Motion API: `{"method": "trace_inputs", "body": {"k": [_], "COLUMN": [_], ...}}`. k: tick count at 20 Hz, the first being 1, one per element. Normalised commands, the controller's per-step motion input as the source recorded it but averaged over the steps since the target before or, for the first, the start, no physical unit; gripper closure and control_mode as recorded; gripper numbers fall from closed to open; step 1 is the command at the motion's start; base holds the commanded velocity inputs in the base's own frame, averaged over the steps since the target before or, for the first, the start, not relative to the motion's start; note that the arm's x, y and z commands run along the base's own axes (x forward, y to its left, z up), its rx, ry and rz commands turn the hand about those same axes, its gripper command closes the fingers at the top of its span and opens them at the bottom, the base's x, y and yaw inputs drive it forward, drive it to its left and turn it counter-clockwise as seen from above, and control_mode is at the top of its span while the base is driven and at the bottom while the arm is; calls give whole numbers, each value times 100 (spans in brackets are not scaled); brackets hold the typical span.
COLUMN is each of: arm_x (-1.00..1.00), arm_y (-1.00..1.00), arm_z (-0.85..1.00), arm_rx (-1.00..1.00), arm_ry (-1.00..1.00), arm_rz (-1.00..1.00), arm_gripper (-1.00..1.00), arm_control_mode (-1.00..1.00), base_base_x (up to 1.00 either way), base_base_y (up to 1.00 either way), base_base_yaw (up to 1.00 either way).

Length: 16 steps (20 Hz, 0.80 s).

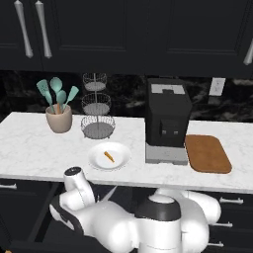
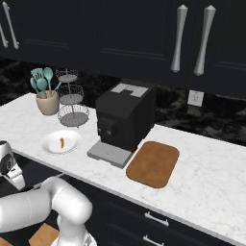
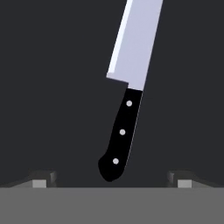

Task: Pick up the knife from the drawer and place it on the cutting board. Then place the meat from the plate to the cutting board.

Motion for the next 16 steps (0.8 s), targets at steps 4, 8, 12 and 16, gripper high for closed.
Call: {"method": "trace_inputs", "body": {"k": [4,8,12,16], "arm_x": [0,0,3,13], "arm_y": [0,0,0,0], "arm_z": [-35,-34,-40,-51], "arm_rx": [-2,0,0,-1], "arm_ry": [-1,-3,-6,-11], "arm_rz": [0,0,0,0], "arm_gripper": [-100,-100,-100,-100], "arm_control_mode": [-100,-100,-100,-100], "base_base_x": [0,0,0,0], "base_base_y": [0,0,0,0], "base_base_yaw": [0,0,0,0]}}
